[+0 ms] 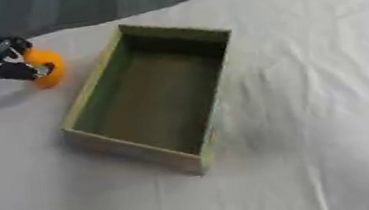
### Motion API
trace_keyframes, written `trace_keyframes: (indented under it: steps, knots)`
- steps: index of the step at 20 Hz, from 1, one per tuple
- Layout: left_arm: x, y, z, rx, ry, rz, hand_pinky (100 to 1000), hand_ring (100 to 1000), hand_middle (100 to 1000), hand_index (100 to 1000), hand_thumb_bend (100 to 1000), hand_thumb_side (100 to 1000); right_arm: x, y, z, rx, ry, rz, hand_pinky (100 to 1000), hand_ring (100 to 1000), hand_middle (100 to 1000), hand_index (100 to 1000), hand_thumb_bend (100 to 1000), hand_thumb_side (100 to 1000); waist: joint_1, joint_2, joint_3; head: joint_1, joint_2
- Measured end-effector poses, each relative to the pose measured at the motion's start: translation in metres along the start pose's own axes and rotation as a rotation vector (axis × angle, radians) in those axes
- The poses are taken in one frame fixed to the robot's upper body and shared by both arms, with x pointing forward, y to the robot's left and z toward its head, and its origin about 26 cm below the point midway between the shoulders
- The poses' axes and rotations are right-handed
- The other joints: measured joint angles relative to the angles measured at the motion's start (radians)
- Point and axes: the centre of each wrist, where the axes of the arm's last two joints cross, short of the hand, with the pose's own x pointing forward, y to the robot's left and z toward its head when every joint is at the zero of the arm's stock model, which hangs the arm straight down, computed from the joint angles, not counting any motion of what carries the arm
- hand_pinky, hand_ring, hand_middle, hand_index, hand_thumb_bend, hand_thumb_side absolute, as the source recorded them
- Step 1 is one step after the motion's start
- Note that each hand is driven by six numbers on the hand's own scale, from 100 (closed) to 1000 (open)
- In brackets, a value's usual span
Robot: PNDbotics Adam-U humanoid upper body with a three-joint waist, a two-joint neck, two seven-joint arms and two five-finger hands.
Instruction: Pick up objects on the table and place them in the box.
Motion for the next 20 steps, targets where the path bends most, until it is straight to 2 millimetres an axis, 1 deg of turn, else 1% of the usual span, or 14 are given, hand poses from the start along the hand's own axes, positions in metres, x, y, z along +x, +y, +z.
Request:
trace_keyframes:
  steps: [2, 7, 10, 13, 17, 20]
  knots:
    - [0.0, 0.0, 0.0, -0.006, 0.005, 0.0, 821, 860, 793, 879, 298, 465, 0.0, 0.0, 0.0001, -0.002, 0.0, 0.0, 754, 807, 787, 885, 100, 572, 0.0, 0.0, 0.0, 0.0, 0.0]
    - [-0.0005, -0.0005, -0.0005, -0.037, 0.026, -0.007, 817, 857, 788, 834, 267, 466, 0.0, 0.0, 0.0001, -0.004, 0.0, -0.002, 754, 806, 786, 885, 100, 572, 0.002, 0.0, 0.0, -0.002, 0.0]
    - [-0.0004, -0.0003, -0.0006, -0.058, 0.035, -0.014, 819, 849, 795, 820, 267, 478, 0.0, 0.0, 0.0001, -0.006, 0.0, -0.005, 754, 806, 785, 884, 100, 573, 0.002, 0.0, 0.0, -0.003, 0.0]
    - [0.0001, 0.0004, -0.0006, -0.075, 0.045, -0.021, 816, 847, 792, 767, 257, 477, -0.0001, -0.0001, 0.0001, -0.008, -0.001, -0.006, 755, 806, 785, 884, 100, 571, 0.002, 0.0, -0.002, -0.003, 0.0]
    - [0.0011, 0.0014, -0.0005, -0.077, 0.053, -0.034, 809, 841, 785, 707, 201, 449, -0.0001, -0.0006, 0.0, -0.012, -0.001, -0.006, 755, 806, 785, 884, 100, 570, 0.002, 0.0, -0.003, -0.003, 0.0]
    - [0.0015, 0.0019, -0.0004, -0.064, 0.056, -0.037, 801, 833, 772, 653, 109, 404, -0.0002, -0.0012, 0.0001, -0.018, 0.0, -0.006, 755, 806, 784, 884, 100, 570, 0.002, -0.001, -0.003, -0.004, -0.001]
